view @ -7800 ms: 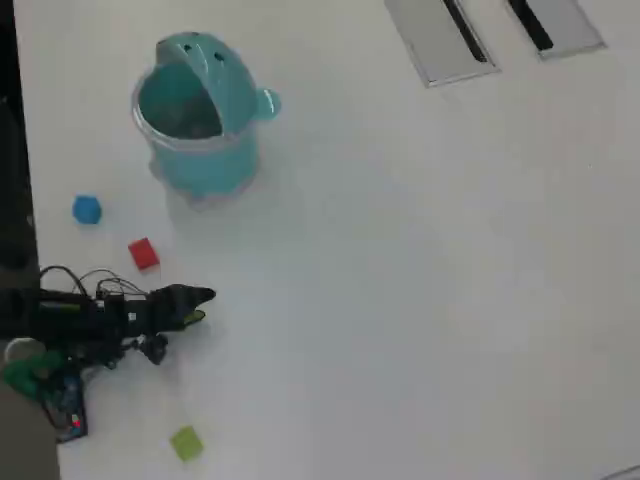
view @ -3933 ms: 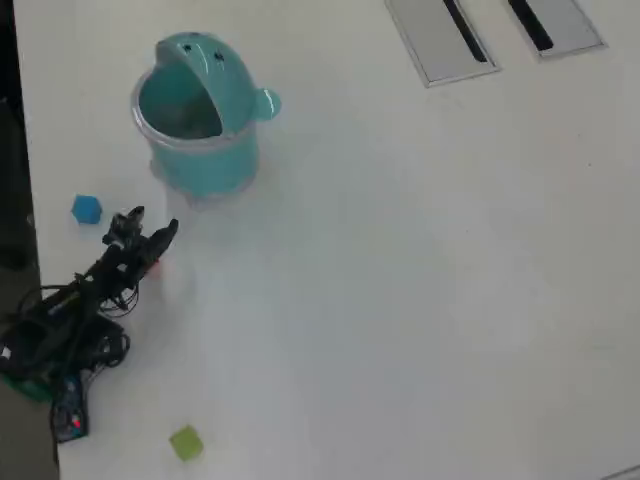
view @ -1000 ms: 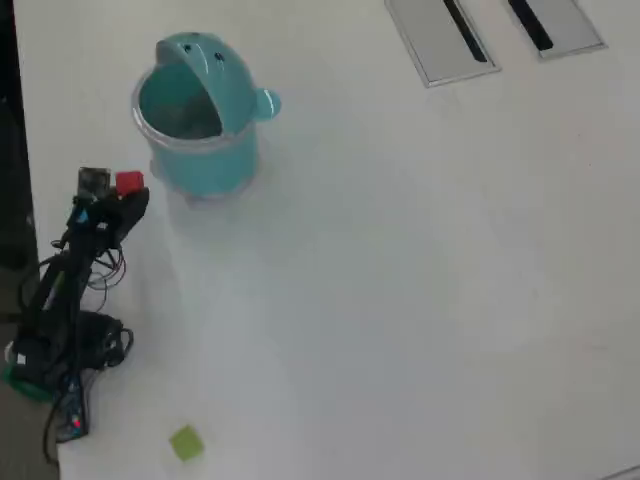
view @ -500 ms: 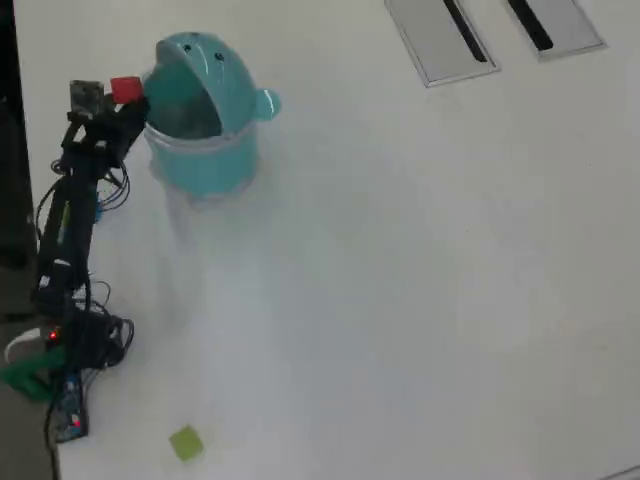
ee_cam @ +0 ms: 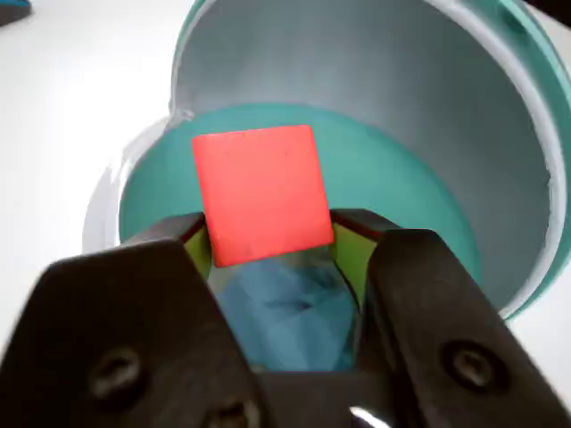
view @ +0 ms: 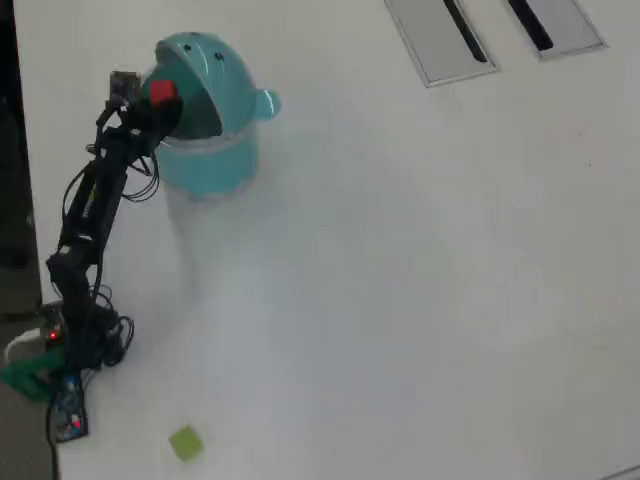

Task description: Grasp RGB lego blocks and put them in the bin one by one.

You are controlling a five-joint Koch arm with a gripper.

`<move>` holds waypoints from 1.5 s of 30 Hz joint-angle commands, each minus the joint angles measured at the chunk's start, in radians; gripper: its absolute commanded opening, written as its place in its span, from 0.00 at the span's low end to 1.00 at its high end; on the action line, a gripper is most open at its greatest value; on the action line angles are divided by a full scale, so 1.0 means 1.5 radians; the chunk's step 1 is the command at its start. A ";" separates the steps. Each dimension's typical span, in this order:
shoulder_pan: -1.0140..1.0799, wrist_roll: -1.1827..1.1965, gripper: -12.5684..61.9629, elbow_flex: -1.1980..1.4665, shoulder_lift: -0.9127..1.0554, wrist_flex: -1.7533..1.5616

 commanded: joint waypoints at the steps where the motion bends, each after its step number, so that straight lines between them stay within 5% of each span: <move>1: 0.012 -0.034 0.34 -0.058 0.014 -0.073; 5: 0.030 -0.087 0.47 -0.058 0.015 -0.073; 11: 0.037 -0.118 0.51 -0.047 0.033 -0.065; 28: 0.117 -0.078 0.52 0.179 0.218 -0.071; 37: 0.212 -0.036 0.53 0.402 0.352 -0.326; 45: 0.283 0.010 0.57 0.468 0.410 -0.338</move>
